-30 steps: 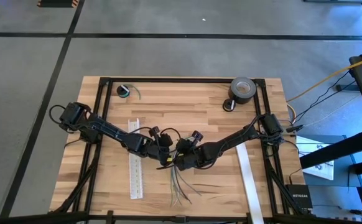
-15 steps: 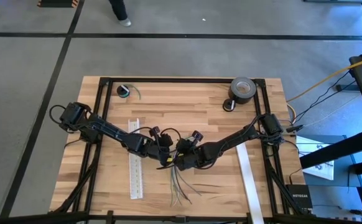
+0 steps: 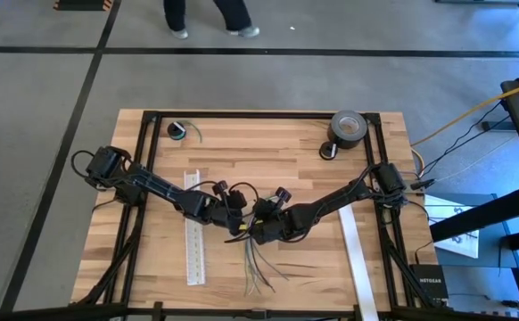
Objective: Ziptie cables
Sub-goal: Wrap the colored cables with the black zip tie
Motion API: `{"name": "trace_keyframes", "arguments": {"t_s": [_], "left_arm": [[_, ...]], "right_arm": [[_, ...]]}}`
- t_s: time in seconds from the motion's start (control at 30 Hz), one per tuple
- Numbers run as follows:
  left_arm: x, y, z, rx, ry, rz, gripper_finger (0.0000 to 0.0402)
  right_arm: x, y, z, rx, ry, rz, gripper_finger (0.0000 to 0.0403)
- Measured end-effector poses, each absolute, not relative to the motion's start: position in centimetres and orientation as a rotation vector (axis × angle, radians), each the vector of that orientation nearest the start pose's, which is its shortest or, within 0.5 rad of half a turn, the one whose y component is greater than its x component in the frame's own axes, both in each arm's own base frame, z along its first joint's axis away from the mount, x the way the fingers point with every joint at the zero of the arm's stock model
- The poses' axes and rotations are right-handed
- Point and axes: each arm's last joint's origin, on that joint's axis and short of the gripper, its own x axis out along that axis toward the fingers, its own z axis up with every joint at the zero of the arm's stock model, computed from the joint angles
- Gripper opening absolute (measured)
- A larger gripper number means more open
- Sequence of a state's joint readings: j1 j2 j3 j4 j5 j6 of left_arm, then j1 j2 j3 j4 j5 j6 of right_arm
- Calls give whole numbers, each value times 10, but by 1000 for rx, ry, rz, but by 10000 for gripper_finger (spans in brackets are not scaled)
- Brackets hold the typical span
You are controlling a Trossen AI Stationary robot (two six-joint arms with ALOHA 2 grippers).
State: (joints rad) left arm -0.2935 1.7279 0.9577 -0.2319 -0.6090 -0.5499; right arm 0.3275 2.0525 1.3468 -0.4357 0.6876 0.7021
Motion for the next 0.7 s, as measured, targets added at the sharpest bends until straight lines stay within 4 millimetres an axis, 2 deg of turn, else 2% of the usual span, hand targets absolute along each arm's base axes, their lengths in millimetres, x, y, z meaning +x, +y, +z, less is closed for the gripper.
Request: {"name": "trace_keyframes", "arguments": {"t_s": [0.7], "left_arm": [[320, -84, 162, -67, 767, 482, 0]], "right_arm": [[389, 113, 142, 77, 823, -636, 0]]}}
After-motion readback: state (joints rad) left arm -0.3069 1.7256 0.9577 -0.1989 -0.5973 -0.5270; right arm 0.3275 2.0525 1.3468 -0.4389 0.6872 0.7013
